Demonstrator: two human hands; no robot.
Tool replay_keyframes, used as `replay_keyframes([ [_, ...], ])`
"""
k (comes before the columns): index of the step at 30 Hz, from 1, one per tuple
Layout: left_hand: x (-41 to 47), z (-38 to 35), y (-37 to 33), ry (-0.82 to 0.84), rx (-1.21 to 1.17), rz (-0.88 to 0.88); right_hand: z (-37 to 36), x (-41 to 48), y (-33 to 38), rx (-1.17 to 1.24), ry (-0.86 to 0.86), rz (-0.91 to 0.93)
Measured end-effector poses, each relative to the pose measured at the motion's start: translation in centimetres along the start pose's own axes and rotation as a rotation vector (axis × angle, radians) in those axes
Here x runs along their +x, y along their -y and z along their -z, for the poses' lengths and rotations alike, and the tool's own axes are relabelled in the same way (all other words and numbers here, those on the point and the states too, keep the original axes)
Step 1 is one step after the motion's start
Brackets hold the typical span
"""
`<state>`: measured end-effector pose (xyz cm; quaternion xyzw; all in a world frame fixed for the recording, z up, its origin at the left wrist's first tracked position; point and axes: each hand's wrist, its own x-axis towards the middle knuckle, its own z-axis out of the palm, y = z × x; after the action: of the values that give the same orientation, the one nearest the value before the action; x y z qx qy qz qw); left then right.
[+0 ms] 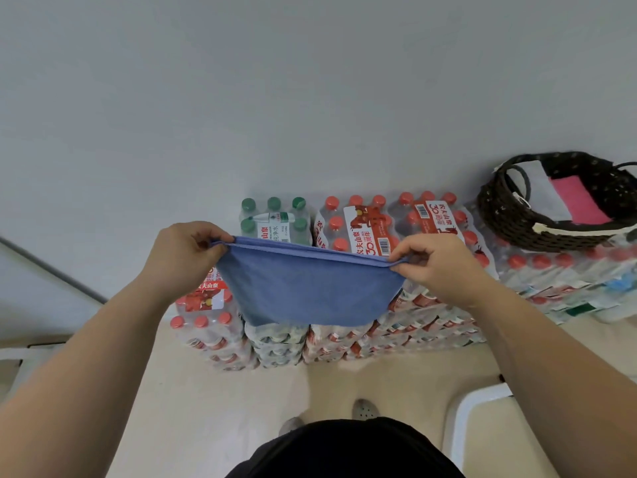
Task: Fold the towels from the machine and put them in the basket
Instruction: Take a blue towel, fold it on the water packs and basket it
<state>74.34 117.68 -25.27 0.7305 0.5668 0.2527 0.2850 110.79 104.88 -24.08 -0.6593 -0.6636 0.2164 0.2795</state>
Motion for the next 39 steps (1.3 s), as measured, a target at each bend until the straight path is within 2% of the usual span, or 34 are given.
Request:
replay_keyframes([
  [4,0.1,-0.4,-0.6,-0.039,0.007,0.051,0.5,-0.3,-0.3,0.070,0.011,-0.027],
  [8,0.4,-0.7,-1.7,-0.015,0.068,-0.026,2.0,0.1,-0.6,-0.027,0.136,0.025],
  [12,1.0,-0.8,-2.7,0.004,0.114,-0.094,3.0,0.9,-1.3,-0.099,0.143,0.122],
  [18,1.4,-1.1,-3.5,0.019,0.158,-0.077,3.6,1.2,-1.9,-0.053,0.104,-0.010],
  [24,1.8,-1.8,-4.0,0.116,0.358,-0.209,4.4,1.5,-2.6,-0.232,0.155,-0.033],
  [27,2.4,-1.8,-4.4,0.063,0.349,-0.166,5.2,1.6,-2.8,-0.210,0.176,-0.004],
  [29,2.4,-1.6,-4.4,0.046,0.237,-0.073,5.6,1.7,-2.8,-0.175,0.181,-0.012],
  [31,2.1,-1.4,-4.1,0.106,0.144,0.002,5.6,1.9,-2.9,-0.122,0.164,-0.032],
  [33,1.8,-1.3,-3.8,0.225,0.180,0.022,5.3,2.3,-3.0,-0.085,0.149,-0.046],
  [35,2.0,-1.4,-3.5,0.278,0.286,0.003,4.7,2.8,-2.7,-0.165,0.211,-0.078],
  [37,2.5,-1.6,-3.4,0.247,0.421,-0.067,3.7,3.7,-2.5,-0.356,0.314,-0.080],
  [39,3.2,-1.6,-3.2,0.200,0.497,-0.114,2.7,4.6,-2.1,-0.462,0.335,-0.072],
])
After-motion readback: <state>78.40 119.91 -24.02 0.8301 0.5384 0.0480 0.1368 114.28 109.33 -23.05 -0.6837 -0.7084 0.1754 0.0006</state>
